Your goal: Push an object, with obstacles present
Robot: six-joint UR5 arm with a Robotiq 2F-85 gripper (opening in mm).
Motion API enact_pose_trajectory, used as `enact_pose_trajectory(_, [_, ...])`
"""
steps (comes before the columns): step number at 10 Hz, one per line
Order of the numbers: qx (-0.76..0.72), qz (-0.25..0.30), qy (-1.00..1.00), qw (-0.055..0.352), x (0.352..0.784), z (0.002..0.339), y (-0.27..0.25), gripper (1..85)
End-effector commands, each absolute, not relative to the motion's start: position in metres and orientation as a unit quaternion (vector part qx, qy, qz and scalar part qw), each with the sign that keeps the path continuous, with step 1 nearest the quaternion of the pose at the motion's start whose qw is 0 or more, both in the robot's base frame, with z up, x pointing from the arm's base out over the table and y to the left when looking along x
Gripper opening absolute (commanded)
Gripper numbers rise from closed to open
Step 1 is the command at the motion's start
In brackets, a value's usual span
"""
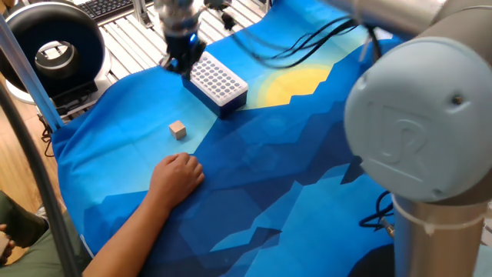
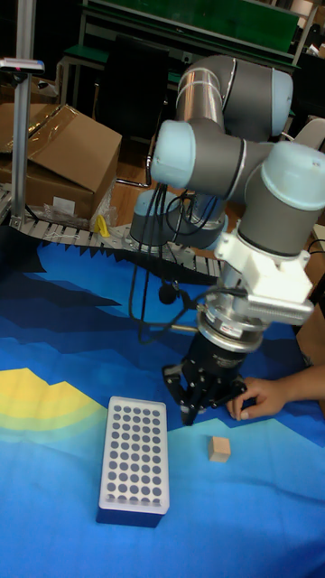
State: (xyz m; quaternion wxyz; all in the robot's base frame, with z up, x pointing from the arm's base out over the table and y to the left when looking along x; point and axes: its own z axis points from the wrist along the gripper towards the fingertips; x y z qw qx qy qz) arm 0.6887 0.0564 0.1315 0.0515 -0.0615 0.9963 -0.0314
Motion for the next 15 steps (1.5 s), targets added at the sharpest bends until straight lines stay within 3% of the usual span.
enact_pose_trajectory(1, [-0.067, -0.036, 0.996, 0.053, 0.678, 0.131, 0.024, 1.0])
enact_pose_trajectory(4, [-0.017, -0.026, 0.999, 0.043, 0.668, 0.130, 0.024, 1.0])
enact_pose_trajectory(7, [0.045, 0.044, 0.997, 0.042, 0.657, 0.148, 0.061, 1.0])
enact_pose_trajectory(15, [0.038, 0.040, 0.998, 0.031, 0.637, 0.147, 0.053, 1.0])
